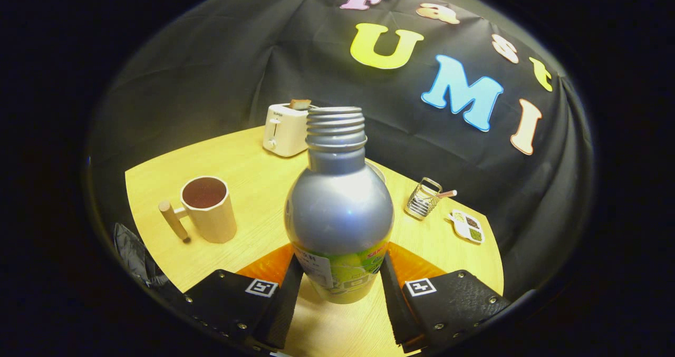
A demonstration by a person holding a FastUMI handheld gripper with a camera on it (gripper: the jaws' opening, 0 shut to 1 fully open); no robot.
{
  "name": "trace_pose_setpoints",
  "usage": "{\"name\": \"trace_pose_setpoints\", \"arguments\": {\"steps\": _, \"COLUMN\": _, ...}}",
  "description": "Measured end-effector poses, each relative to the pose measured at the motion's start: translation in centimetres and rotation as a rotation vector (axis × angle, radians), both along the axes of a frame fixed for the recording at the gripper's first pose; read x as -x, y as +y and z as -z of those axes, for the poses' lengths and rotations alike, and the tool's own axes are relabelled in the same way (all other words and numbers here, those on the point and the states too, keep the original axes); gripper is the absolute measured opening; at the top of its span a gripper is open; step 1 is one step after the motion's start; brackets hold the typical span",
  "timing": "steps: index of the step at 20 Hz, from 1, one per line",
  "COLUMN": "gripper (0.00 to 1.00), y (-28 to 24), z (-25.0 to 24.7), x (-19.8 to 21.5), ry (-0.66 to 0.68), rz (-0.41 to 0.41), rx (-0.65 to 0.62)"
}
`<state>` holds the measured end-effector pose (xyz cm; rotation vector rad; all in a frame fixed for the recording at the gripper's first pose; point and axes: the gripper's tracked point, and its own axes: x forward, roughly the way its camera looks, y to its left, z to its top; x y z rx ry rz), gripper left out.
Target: Take the bottle from table, then pour the juice into the cup, finally place the bottle on the coaster
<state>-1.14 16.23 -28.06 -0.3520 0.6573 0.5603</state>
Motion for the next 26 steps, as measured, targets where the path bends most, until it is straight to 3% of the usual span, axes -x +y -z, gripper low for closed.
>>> {"name": "trace_pose_setpoints", "arguments": {"steps": 26, "gripper": 0.73, "y": 6.9, "z": 1.8, "x": 2.2, "ry": 0.036, "rz": -0.331, "rx": 0.411}}
